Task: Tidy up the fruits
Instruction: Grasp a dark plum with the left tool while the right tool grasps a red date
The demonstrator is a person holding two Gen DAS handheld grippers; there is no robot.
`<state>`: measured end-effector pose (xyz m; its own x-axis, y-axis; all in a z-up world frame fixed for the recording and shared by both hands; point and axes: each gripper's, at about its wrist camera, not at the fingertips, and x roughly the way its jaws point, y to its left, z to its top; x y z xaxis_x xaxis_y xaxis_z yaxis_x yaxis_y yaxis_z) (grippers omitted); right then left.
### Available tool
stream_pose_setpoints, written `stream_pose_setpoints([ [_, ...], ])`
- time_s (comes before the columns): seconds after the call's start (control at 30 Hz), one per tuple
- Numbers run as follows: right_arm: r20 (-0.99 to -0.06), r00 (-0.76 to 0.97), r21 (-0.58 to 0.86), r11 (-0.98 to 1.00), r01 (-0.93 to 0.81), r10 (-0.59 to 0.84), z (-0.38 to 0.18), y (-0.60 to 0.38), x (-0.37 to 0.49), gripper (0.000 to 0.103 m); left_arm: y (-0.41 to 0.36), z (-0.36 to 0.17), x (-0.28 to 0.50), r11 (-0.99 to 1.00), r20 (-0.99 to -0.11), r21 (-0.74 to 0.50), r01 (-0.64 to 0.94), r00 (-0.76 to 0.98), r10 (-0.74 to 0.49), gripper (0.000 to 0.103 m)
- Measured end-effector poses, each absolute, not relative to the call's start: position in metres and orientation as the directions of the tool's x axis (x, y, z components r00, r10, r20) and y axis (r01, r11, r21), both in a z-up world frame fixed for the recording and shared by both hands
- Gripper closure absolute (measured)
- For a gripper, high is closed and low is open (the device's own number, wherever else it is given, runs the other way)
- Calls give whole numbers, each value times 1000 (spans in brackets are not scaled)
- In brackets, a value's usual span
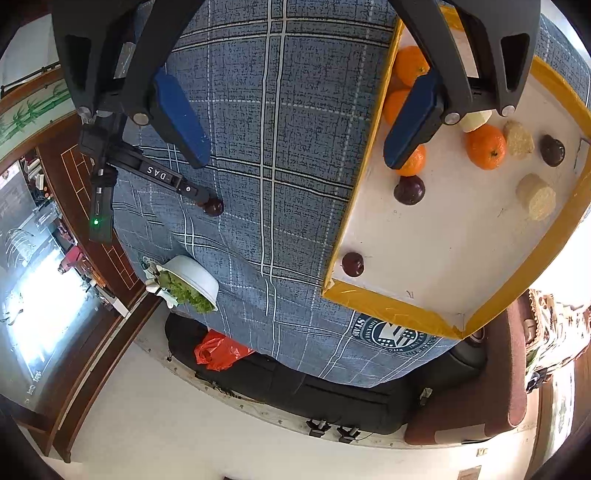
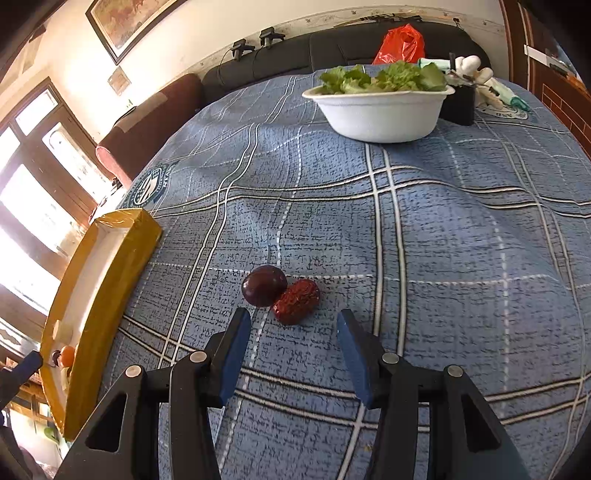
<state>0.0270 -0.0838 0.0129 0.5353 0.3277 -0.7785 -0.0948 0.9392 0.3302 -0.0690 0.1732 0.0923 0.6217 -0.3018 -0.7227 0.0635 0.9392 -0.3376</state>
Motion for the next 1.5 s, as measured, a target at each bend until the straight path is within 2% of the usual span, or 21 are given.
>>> stream_pose_setpoints([
  [0.03, -778, 541, 322, 942, -96, 321, 13, -82, 28, 51, 169, 92, -65, 941, -725, -331, 70, 620, -301, 8],
  [0.1, -767, 551, 331, 938, -99, 329, 12, -82, 29, 67, 160, 89, -57, 944, -731, -321, 83, 611, -302, 8],
  [0.13, -763, 549, 342, 934, -103, 340, 10, -82, 30, 69, 156, 87, -52, 943, -735, -321, 89, 605, -307, 8],
  [0.23, -756, 563, 346, 934, -90, 334, 6, -86, 28, 89, 142, 80, -37, 940, -747, -325, 102, 583, -321, 8],
  [0.5, -728, 581, 410, 910, -55, 364, 11, -114, 19, 88, 104, 54, 7, 934, -783, -337, 123, 515, -350, 9],
  [0.6, -701, 597, 447, 892, -58, 390, 12, -122, 21, 88, 100, 48, 23, 920, -781, -379, 101, 498, -377, 9],
  [0.63, -689, 603, 463, 884, -61, 402, 12, -124, 23, 86, 102, 47, 25, 917, -778, -388, 95, 499, -381, 9],
  [0.7, -672, 604, 493, 868, -67, 428, 12, -124, 27, 75, 103, 45, 27, 917, -778, -389, 84, 504, -376, 9],
  [0.73, -667, 604, 504, 861, -68, 437, 11, -123, 29, 64, 104, 44, 28, 918, -779, -390, 79, 503, -374, 9],
  [0.77, -663, 605, 510, 858, -65, 440, 10, -121, 32, 58, 105, 43, 28, 917, -781, -391, 75, 501, -373, 9],
  [0.8, -664, 606, 509, 859, -64, 438, 10, -119, 34, 57, 106, 43, 28, 917, -782, -392, 72, 499, -373, 9],
  [1.2, -725, 549, 390, 905, -170, 415, 12, -70, 31, 62, 116, 46, 19, 925, -783, -369, 86, 508, -360, 9],
  [1.23, -721, 551, 398, 902, -167, 420, 13, -72, 30, 69, 115, 45, 19, 927, -786, -364, 89, 506, -356, 9],
  [1.27, -706, 555, 425, 890, -163, 439, 14, -78, 28, 85, 113, 44, 18, 929, -789, -359, 92, 502, -354, 9],
  [1.5, -675, 587, 511, 857, -64, 447, 13, -127, 25, 85, 77, 32, 21, 942, -820, -285, 175, 464, -334, 9],
])
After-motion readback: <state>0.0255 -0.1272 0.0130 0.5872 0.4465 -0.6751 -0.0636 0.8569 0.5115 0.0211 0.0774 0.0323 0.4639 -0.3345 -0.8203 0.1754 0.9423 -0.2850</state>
